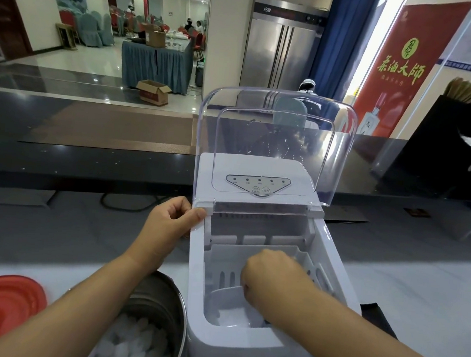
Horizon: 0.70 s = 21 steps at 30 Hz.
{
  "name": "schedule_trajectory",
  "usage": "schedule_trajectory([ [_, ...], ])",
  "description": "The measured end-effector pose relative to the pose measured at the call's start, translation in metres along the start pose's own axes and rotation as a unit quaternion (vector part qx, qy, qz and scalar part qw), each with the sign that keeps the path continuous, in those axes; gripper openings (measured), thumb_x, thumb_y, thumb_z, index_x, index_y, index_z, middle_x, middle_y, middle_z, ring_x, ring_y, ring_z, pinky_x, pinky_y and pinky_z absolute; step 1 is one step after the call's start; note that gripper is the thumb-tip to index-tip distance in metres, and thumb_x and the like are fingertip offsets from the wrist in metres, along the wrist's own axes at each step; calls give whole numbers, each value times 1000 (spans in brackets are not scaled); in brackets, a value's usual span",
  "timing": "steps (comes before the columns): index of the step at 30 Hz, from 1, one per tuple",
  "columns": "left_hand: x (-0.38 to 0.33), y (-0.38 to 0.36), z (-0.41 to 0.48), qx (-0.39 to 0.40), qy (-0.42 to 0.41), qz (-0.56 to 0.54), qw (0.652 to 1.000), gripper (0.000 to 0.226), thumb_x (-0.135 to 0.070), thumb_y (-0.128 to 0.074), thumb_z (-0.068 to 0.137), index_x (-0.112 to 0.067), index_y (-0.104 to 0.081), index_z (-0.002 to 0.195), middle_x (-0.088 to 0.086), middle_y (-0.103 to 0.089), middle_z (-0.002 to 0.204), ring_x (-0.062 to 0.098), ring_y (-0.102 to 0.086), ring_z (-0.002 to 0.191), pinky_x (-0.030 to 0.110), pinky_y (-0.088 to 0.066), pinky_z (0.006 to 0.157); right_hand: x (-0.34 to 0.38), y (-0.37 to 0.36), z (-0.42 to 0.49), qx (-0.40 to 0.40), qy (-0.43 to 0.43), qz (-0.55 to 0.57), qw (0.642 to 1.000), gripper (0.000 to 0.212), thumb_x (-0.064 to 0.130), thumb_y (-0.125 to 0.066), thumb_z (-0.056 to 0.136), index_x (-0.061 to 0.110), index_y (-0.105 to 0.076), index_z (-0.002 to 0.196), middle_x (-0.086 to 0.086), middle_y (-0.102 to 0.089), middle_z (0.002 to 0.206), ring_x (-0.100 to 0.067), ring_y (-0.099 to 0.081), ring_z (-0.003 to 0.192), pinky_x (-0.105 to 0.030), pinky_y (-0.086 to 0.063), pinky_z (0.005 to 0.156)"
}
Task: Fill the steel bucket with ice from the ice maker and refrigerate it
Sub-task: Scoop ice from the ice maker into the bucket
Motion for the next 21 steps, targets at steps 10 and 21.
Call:
schedule_trajectory([
  [10, 2, 0, 1, -4, 1, -11, 1000, 27, -12, -62, 87, -9, -46, 65, 14, -57, 69, 4, -53, 54, 12, -45, 50, -21, 4, -7, 17, -13, 159, 987, 23, 13, -55, 83, 18, -67, 65, 5, -54, 59, -15, -48, 63, -16, -33, 50],
  [21, -5, 0, -4, 7, 9, -8, 1000, 28, -13, -62, 88, -10, -47, 64, 7, -59, 65, 1, -54, 51, 13, -45, 48, -48, 29, -25, -47, -94, 338, 935, 22, 10, -57, 84, 7, -69, 66, 2, -57, 40, -6, -49, 32, -19, -48, 43],
])
Point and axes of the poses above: each hand's wrist, its own z-axis towards the middle knuckle, its own y-axis out of the back of the hand, x = y × z, the point moved 5 cm from there along z, towards the middle knuckle
